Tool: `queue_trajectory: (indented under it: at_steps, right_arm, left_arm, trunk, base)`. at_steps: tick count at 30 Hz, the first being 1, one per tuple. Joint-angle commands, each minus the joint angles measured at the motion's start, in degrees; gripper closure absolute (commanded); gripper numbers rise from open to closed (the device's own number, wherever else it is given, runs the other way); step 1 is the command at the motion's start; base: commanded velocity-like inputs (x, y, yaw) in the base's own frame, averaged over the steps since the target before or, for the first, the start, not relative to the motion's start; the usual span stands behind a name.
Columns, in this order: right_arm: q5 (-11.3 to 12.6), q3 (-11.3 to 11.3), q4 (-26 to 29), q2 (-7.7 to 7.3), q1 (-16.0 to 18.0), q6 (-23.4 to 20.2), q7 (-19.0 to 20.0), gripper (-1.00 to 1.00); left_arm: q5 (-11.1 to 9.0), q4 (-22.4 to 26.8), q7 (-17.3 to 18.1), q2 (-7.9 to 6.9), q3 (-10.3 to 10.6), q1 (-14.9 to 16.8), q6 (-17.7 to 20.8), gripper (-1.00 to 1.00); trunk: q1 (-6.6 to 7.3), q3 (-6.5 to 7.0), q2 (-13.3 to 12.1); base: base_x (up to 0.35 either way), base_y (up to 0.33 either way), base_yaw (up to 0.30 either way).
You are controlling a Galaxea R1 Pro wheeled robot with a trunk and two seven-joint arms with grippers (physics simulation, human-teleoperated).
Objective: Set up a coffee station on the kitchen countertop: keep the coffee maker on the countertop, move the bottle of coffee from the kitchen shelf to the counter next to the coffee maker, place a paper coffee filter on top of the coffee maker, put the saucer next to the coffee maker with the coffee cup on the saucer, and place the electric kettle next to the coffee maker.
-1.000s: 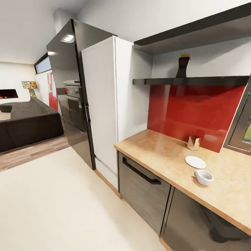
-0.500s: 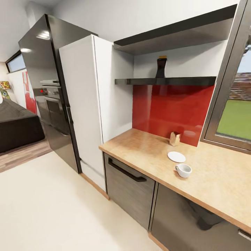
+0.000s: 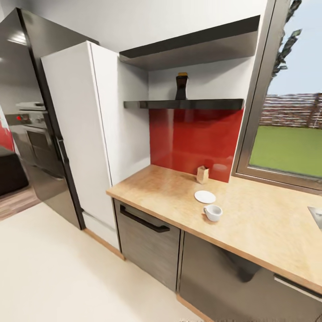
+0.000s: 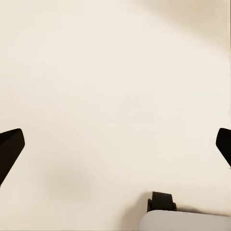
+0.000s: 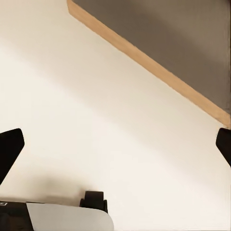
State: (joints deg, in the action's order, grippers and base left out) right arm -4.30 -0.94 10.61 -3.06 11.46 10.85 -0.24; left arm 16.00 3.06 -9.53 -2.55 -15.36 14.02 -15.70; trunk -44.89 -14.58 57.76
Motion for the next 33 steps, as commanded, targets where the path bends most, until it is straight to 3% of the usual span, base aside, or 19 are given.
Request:
queue_trajectory:
  at_steps: [1, 12, 33]
  right_arm:
    - [-0.5, -0.1, -0.1, -0.01, 0.1, 0.2, 0.0, -1.0]
    - [-0.5, 0.0, -0.1, -0.01, 0.1, 0.2, 0.0, -1.0]
    - [-0.4, -0.1, -0.1, -0.1, 0.1, 0.1, 0.1, -1.0]
  left_arm:
    - [0.6, -0.1, -0.2, 0.0, -0.4, 0.0, -0.2, -1.0]
    - [0.6, -0.1, -0.2, 0.0, -0.4, 0.0, -0.2, -1.0]
    - [0.6, -0.1, -0.2, 0.0, -0.4, 0.0, -0.2, -1.0]
  trunk:
    - [0.0, -0.07, 0.0]
    - [0.0, -0.07, 0.0]
    - [0.0, -0.07, 0.0]
  base:
    - [0.0, 0.0, -0.286]
    - [0.0, 0.0, -0.281]
    - [0.067, 0.203, -0.054]
